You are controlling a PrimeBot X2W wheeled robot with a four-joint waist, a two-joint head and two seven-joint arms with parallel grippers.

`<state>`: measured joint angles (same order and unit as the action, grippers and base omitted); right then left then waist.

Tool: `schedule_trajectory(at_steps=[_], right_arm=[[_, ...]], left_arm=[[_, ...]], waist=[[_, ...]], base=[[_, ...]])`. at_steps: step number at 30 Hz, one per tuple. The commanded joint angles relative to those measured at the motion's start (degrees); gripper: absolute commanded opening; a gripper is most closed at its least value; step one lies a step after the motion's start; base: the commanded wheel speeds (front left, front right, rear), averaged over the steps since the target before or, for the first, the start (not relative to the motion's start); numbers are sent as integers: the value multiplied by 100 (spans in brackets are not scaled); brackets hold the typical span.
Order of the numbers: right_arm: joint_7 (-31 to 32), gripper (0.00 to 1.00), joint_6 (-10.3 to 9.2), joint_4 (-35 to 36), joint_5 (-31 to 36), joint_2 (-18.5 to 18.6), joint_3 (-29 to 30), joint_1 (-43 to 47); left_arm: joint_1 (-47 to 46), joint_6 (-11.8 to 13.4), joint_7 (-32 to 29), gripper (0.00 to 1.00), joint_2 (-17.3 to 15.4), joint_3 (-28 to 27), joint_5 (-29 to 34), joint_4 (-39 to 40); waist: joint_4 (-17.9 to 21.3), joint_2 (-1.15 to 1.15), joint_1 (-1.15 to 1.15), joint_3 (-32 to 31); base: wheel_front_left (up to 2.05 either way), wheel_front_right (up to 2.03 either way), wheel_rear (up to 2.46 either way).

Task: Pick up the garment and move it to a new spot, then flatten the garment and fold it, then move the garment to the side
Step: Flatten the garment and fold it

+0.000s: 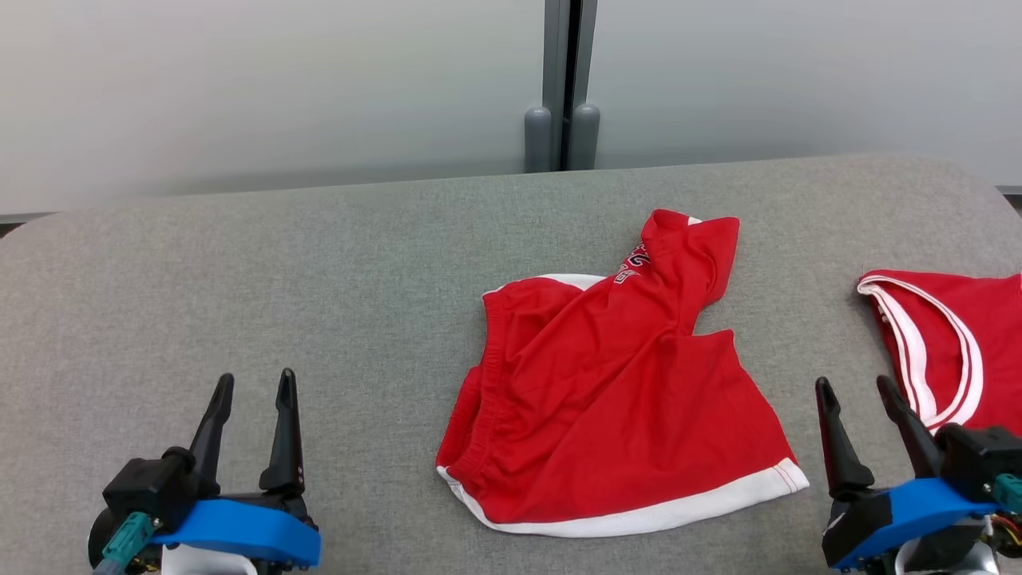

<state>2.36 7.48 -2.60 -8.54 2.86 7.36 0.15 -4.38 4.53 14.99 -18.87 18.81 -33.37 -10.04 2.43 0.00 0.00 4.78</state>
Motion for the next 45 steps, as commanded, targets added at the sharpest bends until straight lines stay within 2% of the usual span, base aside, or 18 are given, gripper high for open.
schedule_trajectory(at_steps=[1, 10, 20, 40, 43, 45], right_arm=[[-139, 100, 3, 58, 116, 5, -67, -95], [-403, 100, 3, -99, 468, 25, -431, -318], [-449, 100, 3, -470, 366, 45, -434, -469], [-413, 100, 3, -454, 213, 6, -402, -230], [-364, 100, 3, -430, 177, 6, -427, -230], [-323, 100, 3, -386, 146, 8, -465, -230]], left_arm=[[85, 26, 24, 100, 17, -32, -15, 19], [398, 108, 24, 100, 17, -54, -20, -3], [538, 144, -17, 100, -46, -17, -14, -22], [525, 295, -168, 100, -168, 116, 79, 284], [503, 273, -220, 100, -197, 190, 139, 347], [461, 165, -331, 100, -208, 351, 184, 421]], waist=[[-5, 0, 0, -43], [-9, 0, 0, -314], [-75, 0, 0, -480], [-55, 0, 0, -402], [-36, 0, 0, -380], [-7, 0, 0, -345]], base=[[0, 0, 0], [0, 0, 0], [0, 0, 0], [0, 0, 0], [0, 0, 0], [0, 0, 0]])
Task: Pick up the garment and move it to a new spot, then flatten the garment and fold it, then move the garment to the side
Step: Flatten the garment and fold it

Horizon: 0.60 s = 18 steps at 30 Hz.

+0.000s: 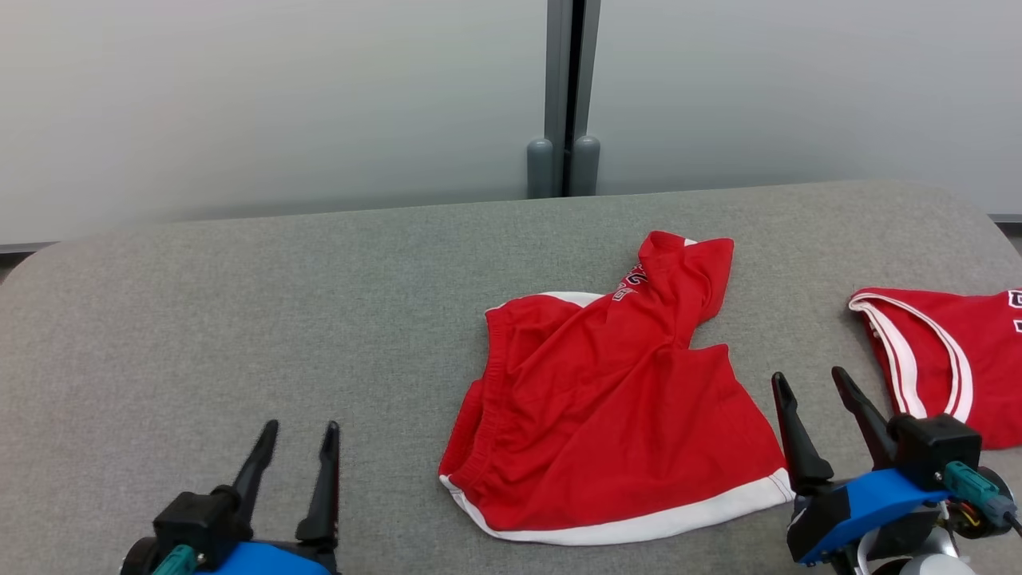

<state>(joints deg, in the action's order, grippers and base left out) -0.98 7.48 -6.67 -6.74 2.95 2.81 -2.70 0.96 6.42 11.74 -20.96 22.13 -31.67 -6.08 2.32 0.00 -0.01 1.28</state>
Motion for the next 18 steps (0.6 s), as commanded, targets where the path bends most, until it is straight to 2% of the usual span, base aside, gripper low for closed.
schedule_trajectory(at_steps=[1, 6, 11, 18], right_arm=[[14, 100, 3, 44, -46, 25, -29, 50], [76, 100, 3, 98, -51, 90, 12, 148], [89, 100, 3, 30, -94, 68, 111, 266], [54, 100, 3, -151, -108, 22, 102, 316]], left_arm=[[-91, -76, -64, 100, 3, 96, 36, 53], [-158, -360, -294, 100, 63, 569, 161, 9], [-328, -723, -414, 100, 188, 996, 260, -397], [-648, -927, -349, 100, 367, 1129, 209, -1169]], waist=[[19, 0, 1, 21], [108, 0, 1, 127], [194, 0, 1, 273], [343, 0, 1, 446]], base=[[0, 0, 0], [0, 0, 0], [0, 0, 0], [0, 0, 0]])
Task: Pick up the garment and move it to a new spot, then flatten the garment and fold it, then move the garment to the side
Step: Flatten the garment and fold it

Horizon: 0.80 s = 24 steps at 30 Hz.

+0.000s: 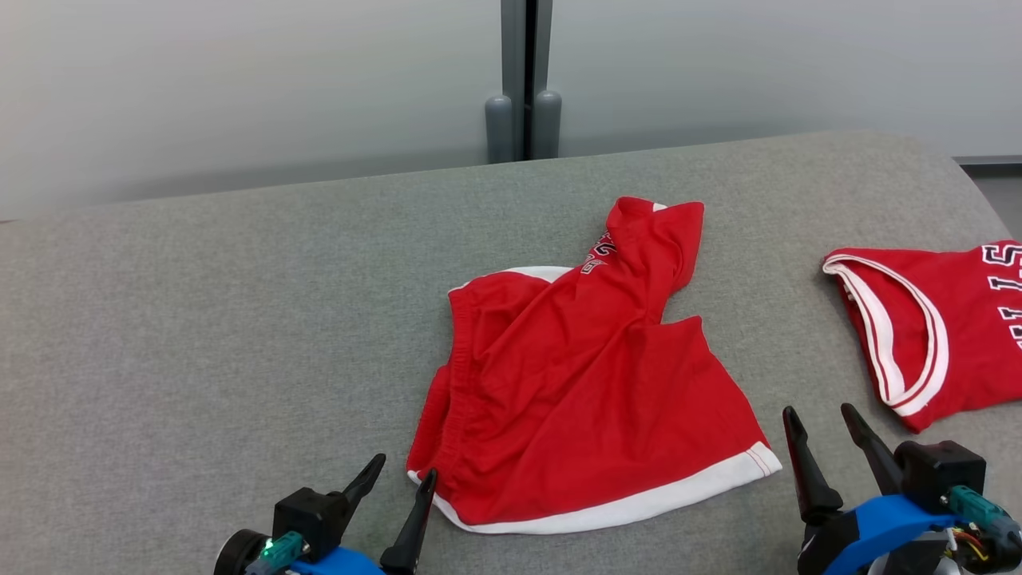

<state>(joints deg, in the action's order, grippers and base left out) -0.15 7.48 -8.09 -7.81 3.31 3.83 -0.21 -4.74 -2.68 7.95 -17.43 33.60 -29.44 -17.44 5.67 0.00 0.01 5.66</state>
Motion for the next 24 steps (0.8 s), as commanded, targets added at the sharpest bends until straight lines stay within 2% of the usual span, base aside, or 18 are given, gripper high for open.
schedule_trajectory(at_steps=[1, 13, 14, 16, 24], right_arm=[[-44, 100, 3, -46, -16, -17, 2, 59], [51, 100, 3, -455, -45, -38, 28, -98], [82, 100, 3, -491, -53, -39, 28, -117], [143, 100, 3, -566, -54, -42, 21, -169], [533, 100, 3, -954, -188, -42, 77, -322]], left_arm=[[-124, -44, 37, 100, 24, -4, -14, -127], [-458, -232, -3, 100, 133, 90, -197, -793], [-484, -236, -25, 50, 148, 91, -222, -834], [-525, -241, -85, 0, 191, 95, -272, -922], [-604, -254, -174, 0, 288, 112, -401, -1137]], waist=[[26, 0, -1, 27], [200, 0, -1, 220], [206, 0, -1, 239], [210, 0, -1, 268], [154, 0, -1, 338]], base=[[0, 0, 0], [0, 0, 0], [0, 0, 0], [0, 0, 0], [0, 0, 0]])
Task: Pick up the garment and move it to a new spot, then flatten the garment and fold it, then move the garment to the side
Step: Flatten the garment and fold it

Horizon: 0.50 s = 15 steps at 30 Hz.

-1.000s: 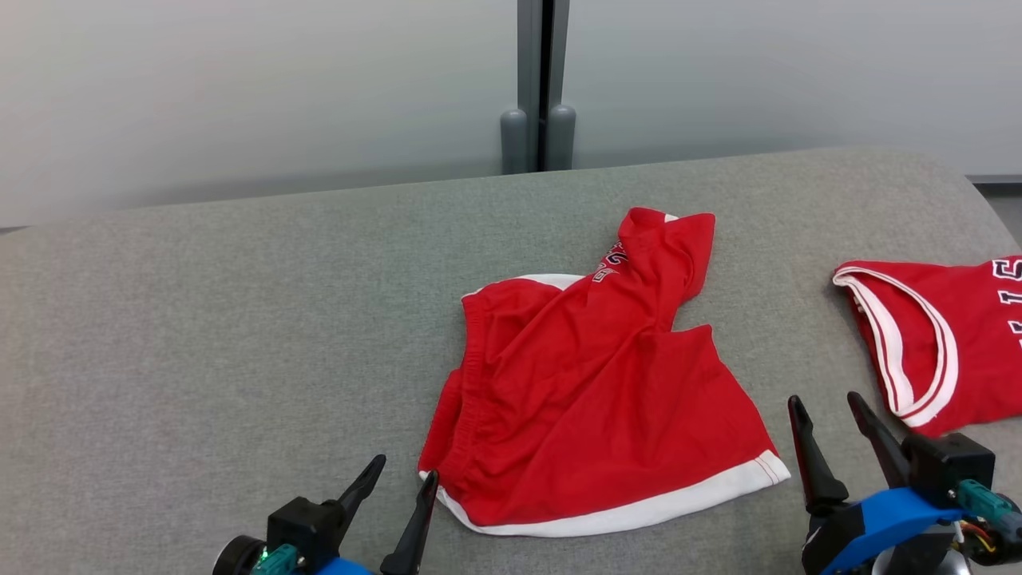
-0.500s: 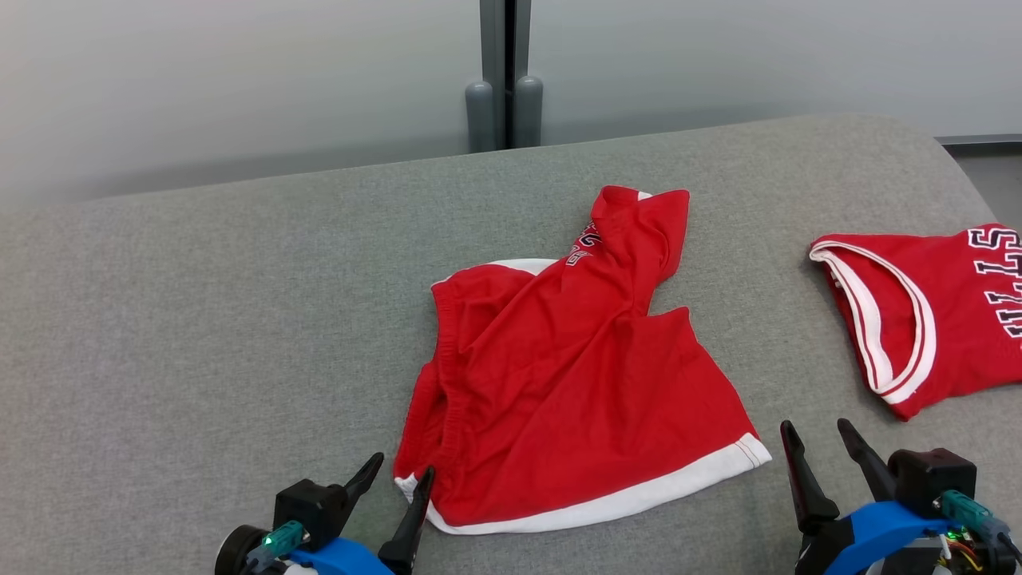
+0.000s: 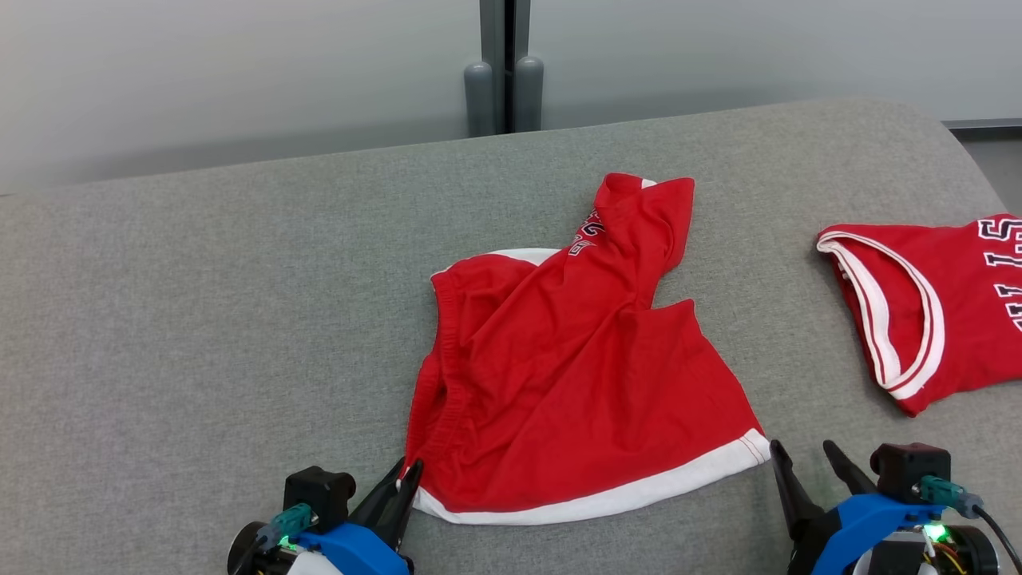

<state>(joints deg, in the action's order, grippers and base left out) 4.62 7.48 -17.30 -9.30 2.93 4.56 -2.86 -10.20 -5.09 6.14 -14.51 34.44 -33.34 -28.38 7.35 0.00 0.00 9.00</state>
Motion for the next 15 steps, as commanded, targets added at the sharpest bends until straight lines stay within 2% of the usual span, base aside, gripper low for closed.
schedule_trajectory(at_steps=[1, 13, 14, 15], right_arm=[[105, 100, 3, -88, -53, -2, -3, -47], [193, 100, 3, -734, -342, -5, -535, -363], [207, 45, 4, -793, -340, -7, -583, -390], [200, 5, 4, -847, -361, -8, -614, -419]], left_arm=[[-58, -13, 28, 0, 6, 24, -28, -53], [-111, -12, 154, 0, 30, 8, -116, -124], [-118, -18, 167, 0, 30, 14, -126, -130], [-120, -23, 179, 0, 31, 14, -138, -139]], waist=[[-25, 0, 0, 8], [-118, 0, 0, 72], [-130, 0, 0, 74], [-142, 0, 0, 73]], base=[[0, 0, 0], [0, 0, 0], [0, 0, 0], [0, 0, 0]])
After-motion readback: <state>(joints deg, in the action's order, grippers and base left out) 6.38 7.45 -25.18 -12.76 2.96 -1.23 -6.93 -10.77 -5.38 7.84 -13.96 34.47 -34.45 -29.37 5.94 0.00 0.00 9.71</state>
